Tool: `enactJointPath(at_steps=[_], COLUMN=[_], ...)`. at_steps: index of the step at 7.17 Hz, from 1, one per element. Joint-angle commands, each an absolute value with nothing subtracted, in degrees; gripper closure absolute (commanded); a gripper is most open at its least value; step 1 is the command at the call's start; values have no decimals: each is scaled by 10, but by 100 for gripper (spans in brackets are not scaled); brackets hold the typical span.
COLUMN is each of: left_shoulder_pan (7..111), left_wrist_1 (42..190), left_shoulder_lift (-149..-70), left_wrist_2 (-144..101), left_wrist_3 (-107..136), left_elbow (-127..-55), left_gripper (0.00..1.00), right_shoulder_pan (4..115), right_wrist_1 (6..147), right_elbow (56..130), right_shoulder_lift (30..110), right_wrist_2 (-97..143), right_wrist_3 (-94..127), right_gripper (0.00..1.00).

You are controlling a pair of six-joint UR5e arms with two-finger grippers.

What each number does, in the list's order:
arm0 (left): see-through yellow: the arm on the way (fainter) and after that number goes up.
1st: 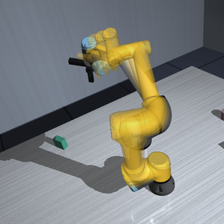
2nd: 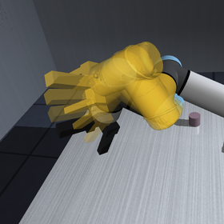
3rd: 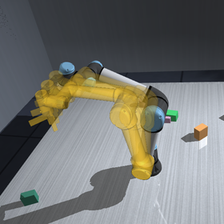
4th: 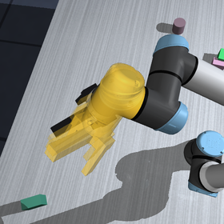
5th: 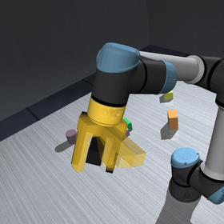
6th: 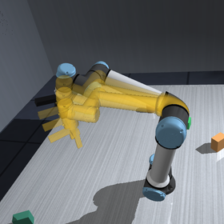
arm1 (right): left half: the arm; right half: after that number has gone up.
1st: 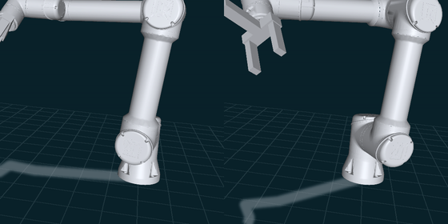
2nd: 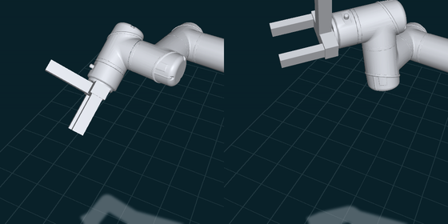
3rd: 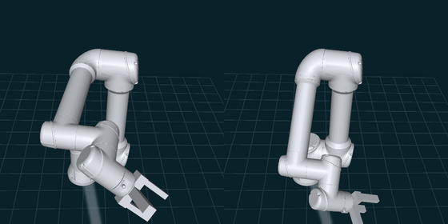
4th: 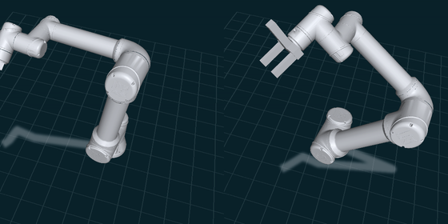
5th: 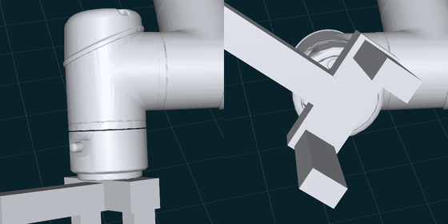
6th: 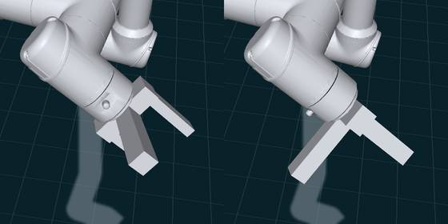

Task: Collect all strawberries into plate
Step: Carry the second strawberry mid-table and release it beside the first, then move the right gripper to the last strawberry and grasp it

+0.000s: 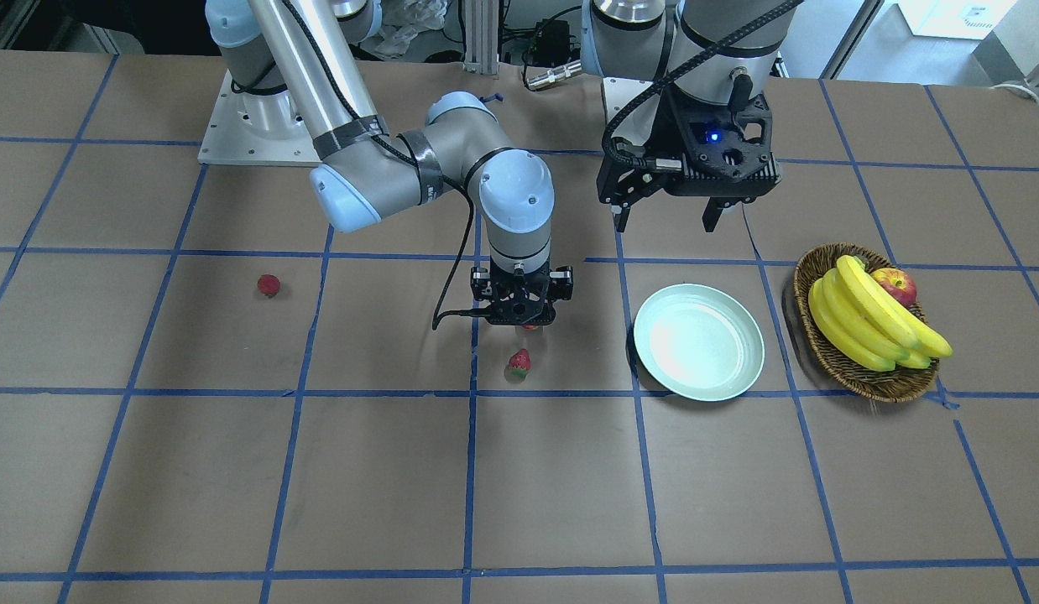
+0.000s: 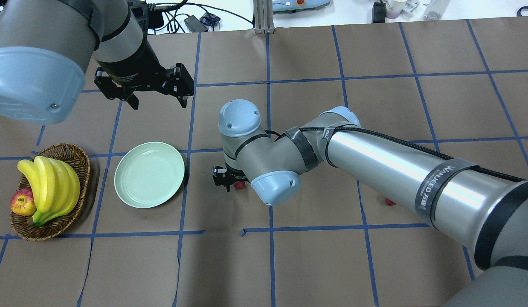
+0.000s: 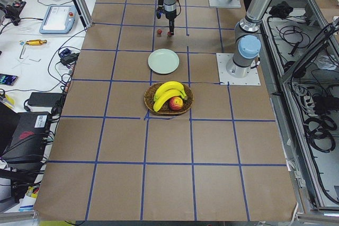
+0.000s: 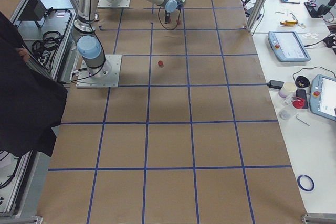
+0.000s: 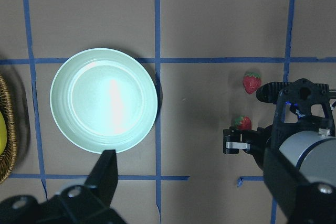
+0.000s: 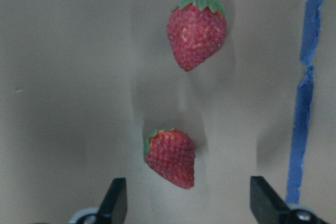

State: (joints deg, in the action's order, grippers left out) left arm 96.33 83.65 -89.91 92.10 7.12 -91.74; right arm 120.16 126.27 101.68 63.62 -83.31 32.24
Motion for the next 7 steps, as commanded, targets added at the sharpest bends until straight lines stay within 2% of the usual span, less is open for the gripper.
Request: enactJointPath(at_steps=[1, 4, 7], left_shoulder_pan=[963, 963, 963], left_wrist_1=[835, 835, 836], left_shoulder_lift=[-898, -898, -898], left_wrist_2=[922, 922, 922], left_wrist_3=[70, 71, 71], left_elbow=[-916, -917, -918], left_gripper=[0, 0, 0], right_shoulder_pan=[1147, 1044, 908], right_wrist_1=[1183, 1023, 948], right_elbow=[1019, 1021, 1046], right_shoulder_lift=[700, 793, 822], right_wrist_2=[-866, -926, -944], right_wrist_3=[302, 161, -63], right_gripper=[0, 0, 1])
